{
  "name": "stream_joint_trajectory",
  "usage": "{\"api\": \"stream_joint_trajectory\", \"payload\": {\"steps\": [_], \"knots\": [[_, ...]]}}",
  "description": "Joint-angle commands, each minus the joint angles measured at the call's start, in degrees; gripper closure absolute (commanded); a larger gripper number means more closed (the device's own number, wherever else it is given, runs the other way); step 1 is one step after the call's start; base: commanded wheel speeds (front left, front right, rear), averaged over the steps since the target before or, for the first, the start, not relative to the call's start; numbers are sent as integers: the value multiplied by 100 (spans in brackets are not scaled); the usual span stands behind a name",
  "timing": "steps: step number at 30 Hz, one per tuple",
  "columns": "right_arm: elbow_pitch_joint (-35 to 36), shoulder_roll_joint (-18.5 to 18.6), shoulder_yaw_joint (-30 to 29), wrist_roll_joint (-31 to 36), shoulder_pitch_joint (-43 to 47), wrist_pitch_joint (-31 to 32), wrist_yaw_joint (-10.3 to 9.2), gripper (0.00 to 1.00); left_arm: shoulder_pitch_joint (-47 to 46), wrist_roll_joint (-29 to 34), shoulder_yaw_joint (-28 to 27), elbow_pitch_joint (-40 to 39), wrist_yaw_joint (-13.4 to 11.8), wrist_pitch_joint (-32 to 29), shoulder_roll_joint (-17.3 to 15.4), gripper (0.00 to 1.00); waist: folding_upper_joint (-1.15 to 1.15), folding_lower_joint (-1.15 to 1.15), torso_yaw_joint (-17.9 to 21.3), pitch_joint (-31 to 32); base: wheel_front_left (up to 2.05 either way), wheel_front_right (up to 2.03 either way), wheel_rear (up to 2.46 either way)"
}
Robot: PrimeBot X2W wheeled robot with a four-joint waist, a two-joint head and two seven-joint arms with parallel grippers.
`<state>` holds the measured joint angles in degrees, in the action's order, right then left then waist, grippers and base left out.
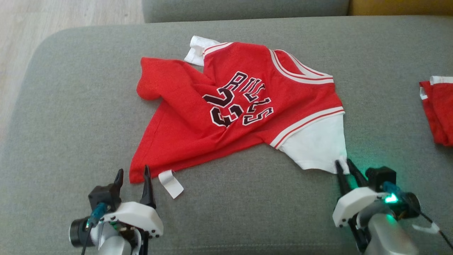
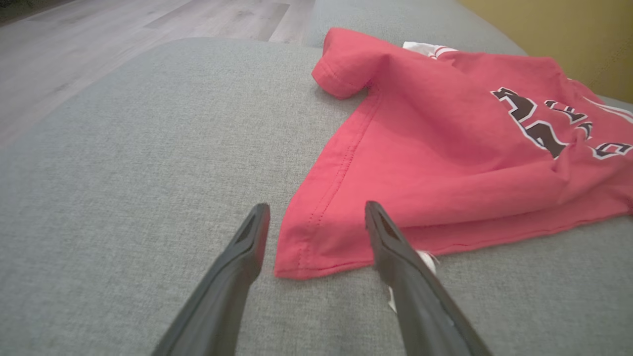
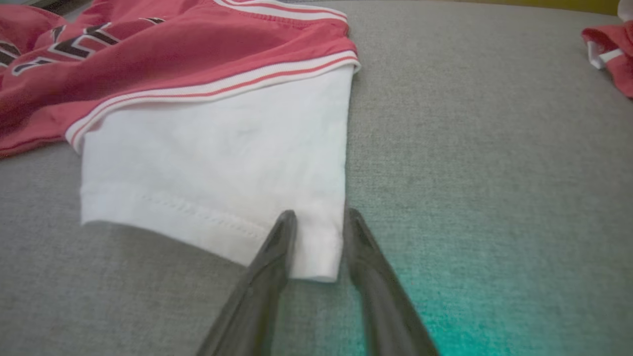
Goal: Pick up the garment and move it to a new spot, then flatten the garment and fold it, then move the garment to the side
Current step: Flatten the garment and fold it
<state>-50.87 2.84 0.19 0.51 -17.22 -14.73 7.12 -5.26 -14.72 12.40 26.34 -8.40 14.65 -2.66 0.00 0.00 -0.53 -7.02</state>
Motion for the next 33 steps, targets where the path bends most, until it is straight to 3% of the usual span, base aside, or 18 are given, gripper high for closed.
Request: {"api": "stream_joint_trajectory", "payload": {"steps": [1,7,15,25,32,33], "knots": [[-161,4,92,80,-214,15,36,100,-260,-27,-163,-137,-6,35,-22,0,0,0,-4,-37,0,0,0],[-397,9,-248,136,-386,-9,36,100,-267,-120,-196,-133,-48,35,-22,0,0,0,94,-51,0,0,0],[36,162,-667,384,-481,-25,36,100,-160,-519,-114,41,-34,35,-22,0,0,0,344,10,0,0,0],[405,116,-663,386,-413,-26,36,100,-227,-1057,61,698,132,35,-22,0,0,0,553,-29,0,0,0],[604,72,-481,284,-492,-27,36,100,-374,-1100,142,953,129,35,-22,1,0,0,641,-109,0,0,0],[625,70,-458,266,-502,-27,36,100,-395,-1070,187,1022,159,35,-22,50,0,0,645,-105,0,0,0]]}}
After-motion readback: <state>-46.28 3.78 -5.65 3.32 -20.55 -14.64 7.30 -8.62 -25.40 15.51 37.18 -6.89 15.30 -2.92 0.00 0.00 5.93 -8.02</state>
